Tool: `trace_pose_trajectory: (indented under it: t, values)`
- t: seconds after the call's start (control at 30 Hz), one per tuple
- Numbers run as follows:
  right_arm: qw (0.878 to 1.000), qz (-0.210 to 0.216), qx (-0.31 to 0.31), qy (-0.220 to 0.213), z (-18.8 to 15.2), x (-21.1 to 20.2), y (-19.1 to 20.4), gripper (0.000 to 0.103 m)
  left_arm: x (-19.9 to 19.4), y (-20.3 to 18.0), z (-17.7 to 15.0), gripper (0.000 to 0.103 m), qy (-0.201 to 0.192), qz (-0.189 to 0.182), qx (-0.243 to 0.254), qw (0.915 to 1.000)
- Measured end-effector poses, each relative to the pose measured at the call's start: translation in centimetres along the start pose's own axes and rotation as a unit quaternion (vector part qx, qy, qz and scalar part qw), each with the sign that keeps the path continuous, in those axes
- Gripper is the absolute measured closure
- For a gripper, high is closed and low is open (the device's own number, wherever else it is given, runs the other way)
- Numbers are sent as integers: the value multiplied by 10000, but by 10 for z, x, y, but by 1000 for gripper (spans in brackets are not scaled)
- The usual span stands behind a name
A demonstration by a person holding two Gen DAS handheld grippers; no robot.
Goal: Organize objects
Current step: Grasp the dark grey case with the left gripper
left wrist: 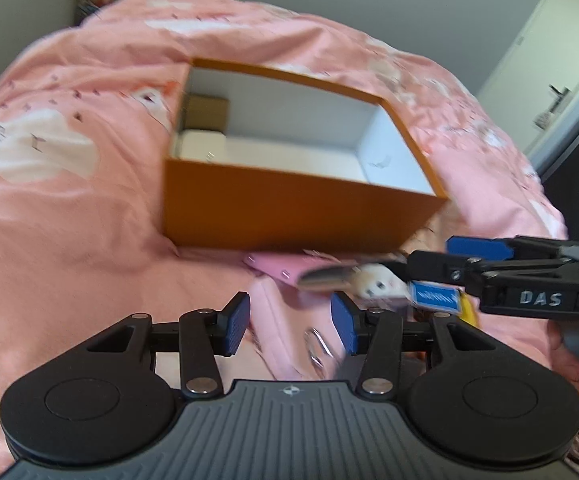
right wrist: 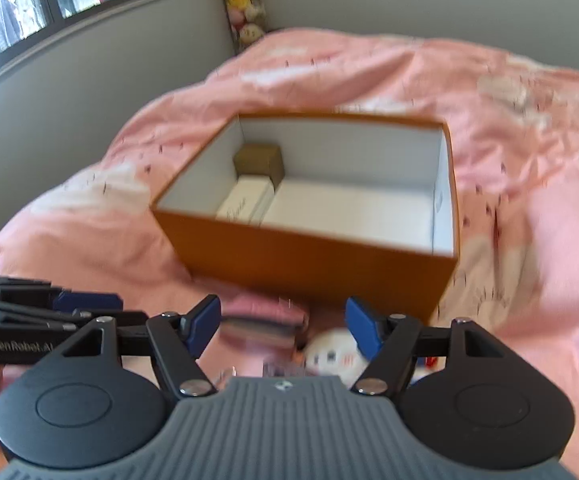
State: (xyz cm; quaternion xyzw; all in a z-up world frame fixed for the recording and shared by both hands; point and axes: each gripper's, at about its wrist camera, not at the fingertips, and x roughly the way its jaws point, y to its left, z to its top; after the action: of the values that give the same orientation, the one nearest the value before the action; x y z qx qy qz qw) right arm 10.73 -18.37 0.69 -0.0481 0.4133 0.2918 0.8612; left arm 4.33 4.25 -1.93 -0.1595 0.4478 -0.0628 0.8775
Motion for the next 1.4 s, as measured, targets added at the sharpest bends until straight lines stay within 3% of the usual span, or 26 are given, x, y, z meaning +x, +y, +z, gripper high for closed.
trace_pose_trajectory:
  t: [0.1, 0.2, 0.3, 0.67, 0.9, 1.4]
  values:
    - [9996, -73, 192, 187, -14, -3, -5, 35, 2, -2, -6, 40, 218, -201, 47, 9995]
    - [9984, -134, 420, 354, -26, -5, -12, 47, 5, -5, -11, 39, 371, -329, 71, 9987]
    - [9968, -204, 626, 448, -35, -9, -19, 51, 10, -5, -14, 29, 530, -508, 18, 9973]
    - [9864, -106, 1398, 856, -55, -8, -41, 73, 31, -9, -24, 21, 1123, -920, -55, 9894]
    - [9822, 17, 1468, 1173, -63, 3, -40, 76, 51, -24, -32, 20, 1432, -919, 255, 9851]
    - [9801, 152, 1498, 1294, -64, 14, -43, 76, 83, -25, -40, 19, 1854, -956, 107, 9780]
